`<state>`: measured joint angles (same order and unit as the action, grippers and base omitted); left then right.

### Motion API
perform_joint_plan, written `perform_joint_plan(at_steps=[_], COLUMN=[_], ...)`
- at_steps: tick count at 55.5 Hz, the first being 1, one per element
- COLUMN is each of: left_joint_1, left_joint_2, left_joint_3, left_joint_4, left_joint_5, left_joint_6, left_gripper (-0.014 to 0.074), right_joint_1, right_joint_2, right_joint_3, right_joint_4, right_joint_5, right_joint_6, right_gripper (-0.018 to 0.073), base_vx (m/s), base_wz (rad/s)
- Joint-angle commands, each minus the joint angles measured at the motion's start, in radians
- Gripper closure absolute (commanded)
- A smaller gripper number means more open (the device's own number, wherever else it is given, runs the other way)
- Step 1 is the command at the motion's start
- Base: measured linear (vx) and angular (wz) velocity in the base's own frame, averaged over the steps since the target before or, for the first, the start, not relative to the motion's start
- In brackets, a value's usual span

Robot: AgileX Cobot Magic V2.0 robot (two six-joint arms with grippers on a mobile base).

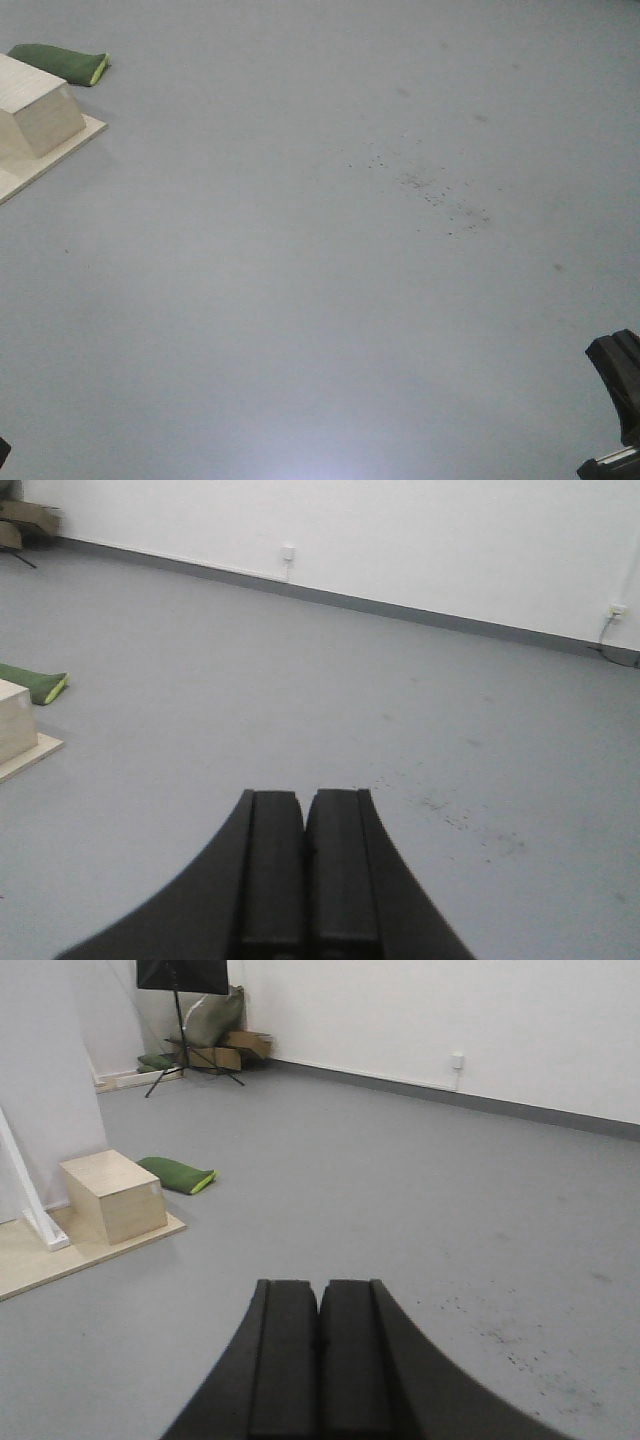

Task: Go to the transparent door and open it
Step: 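Drive the base across the room toward the glass sliding door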

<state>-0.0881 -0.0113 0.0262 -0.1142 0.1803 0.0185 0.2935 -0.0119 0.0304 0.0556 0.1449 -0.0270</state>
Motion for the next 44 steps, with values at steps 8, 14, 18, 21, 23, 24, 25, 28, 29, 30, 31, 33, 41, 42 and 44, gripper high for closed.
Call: perform_joint_plan(at_steps=[8, 14, 18, 21, 23, 24, 25, 28, 29, 30, 31, 33, 41, 42, 44], left_joint_1=[-0.001, -0.001, -0.001, -0.001, -0.001, -0.001, -0.001, -0.001, -0.001, -0.001, -0.001, -0.001, -0.001, -0.001, -0.001], left_joint_2=[-0.014, -0.014, -0.014, -0.014, -0.014, -0.014, -0.014, -0.014, -0.014, -0.014, -0.014, -0.014, -0.014, -0.014, -0.014], left_joint_3=[-0.020, -0.020, -0.020, -0.020, -0.020, -0.020, -0.020, -0.020, -0.020, -0.020, -0.020, -0.020, -0.020, -0.020, -0.020], left_joint_4=[-0.011, -0.011, -0.011, -0.011, -0.011, -0.011, -0.011, -0.011, -0.011, -0.011, -0.011, -0.011, -0.011, -0.011, -0.011], left_joint_5=[-0.086, -0.086, -0.086, -0.086, -0.086, -0.086, -0.086, -0.086, -0.086, -0.086, -0.086, -0.086, -0.086, -0.086, -0.086], left_joint_6=[0.000, 0.000, 0.000, 0.000, 0.000, 0.000, 0.000, 0.000, 0.000, 0.000, 0.000, 0.000, 0.000, 0.000, 0.000], left_gripper=[0.0596, 0.0596, 0.0596, 0.0596, 0.0596, 0.0596, 0.0596, 0.0596, 0.0596, 0.0596, 0.0596, 0.0596, 0.0596, 0.0596, 0.0596], right_joint_1=[-0.008, -0.008, -0.008, -0.008, -0.008, -0.008, -0.008, -0.008, -0.008, -0.008, -0.008, -0.008, -0.008, -0.008, -0.008], right_joint_2=[-0.013, -0.013, -0.013, -0.013, -0.013, -0.013, -0.013, -0.013, -0.013, -0.013, -0.013, -0.013, -0.013, -0.013, -0.013], right_joint_3=[0.001, 0.001, 0.001, 0.001, 0.001, 0.001, 0.001, 0.001, 0.001, 0.001, 0.001, 0.001, 0.001, 0.001, 0.001], right_joint_4=[-0.002, -0.002, -0.002, -0.002, -0.002, -0.002, -0.002, -0.002, -0.002, -0.002, -0.002, -0.002, -0.002, -0.002, -0.002], right_joint_5=[-0.084, -0.084, -0.084, -0.084, -0.084, -0.084, -0.084, -0.084, -0.084, -0.084, -0.084, -0.084, -0.084, -0.084, -0.084], right_joint_6=[-0.003, -0.003, -0.003, -0.003, -0.003, -0.003, -0.003, -0.003, -0.003, -0.003, -0.003, -0.003, -0.003, -0.003, -0.003], right_gripper=[0.0561, 0.0561, 0.0561, 0.0561, 0.0561, 0.0561, 0.0561, 0.0561, 0.0561, 0.0561, 0.0561, 0.0561, 0.0561, 0.0561, 0.0561], base_vx=[0.51, 0.50, 0.49, 0.49, 0.48, 0.48, 0.48, 0.48, 0.48, 0.48, 0.48, 0.48, 0.47, 0.48, 0.48], base_wz=[0.45, 0.42, 0.42, 0.44, 0.46, 0.48, 0.49, 0.52, 0.54, 0.56, 0.57, 0.59, 0.67, 0.73, 0.75])
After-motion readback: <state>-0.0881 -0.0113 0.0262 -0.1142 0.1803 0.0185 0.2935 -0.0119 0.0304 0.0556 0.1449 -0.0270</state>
